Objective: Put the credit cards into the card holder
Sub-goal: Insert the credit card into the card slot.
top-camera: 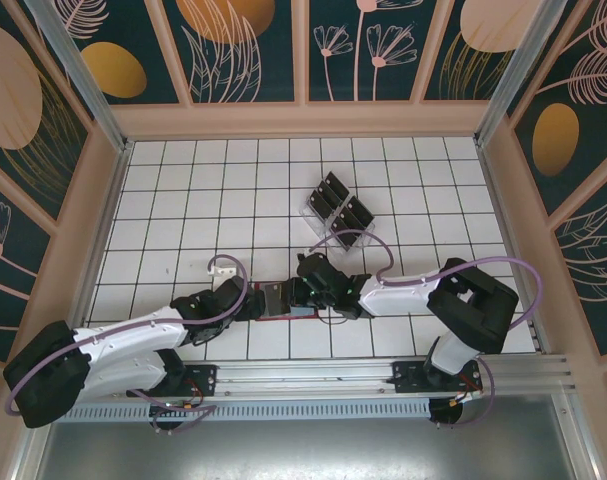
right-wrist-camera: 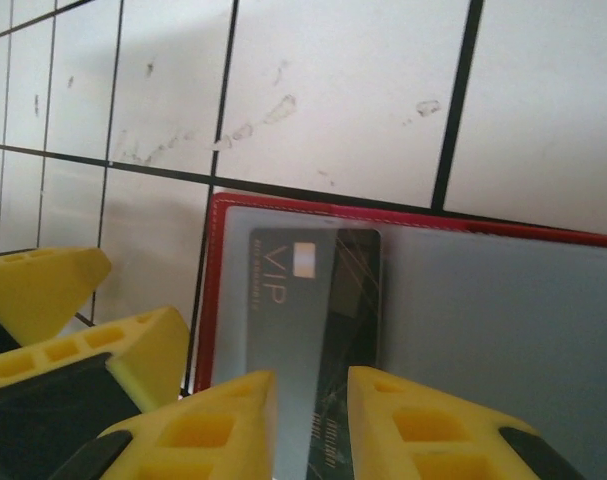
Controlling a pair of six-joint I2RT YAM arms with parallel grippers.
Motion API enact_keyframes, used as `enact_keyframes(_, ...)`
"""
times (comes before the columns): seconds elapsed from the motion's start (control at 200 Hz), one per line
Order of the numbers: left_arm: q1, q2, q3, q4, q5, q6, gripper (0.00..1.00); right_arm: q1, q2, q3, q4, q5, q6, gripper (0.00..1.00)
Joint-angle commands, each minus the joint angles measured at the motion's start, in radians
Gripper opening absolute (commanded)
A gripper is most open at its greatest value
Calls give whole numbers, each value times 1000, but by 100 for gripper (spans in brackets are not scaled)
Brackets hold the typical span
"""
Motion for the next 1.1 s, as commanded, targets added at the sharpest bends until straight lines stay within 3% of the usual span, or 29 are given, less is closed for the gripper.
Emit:
enact_keyframes(0.0, -4, 10, -7, 19, 5, -1, 99, 12, 21, -12, -1, 15, 18, 25)
enact_keyframes(1.096, -3, 29, -25, 86, 38, -11, 99, 55, 157, 120, 0, -95, -11, 21)
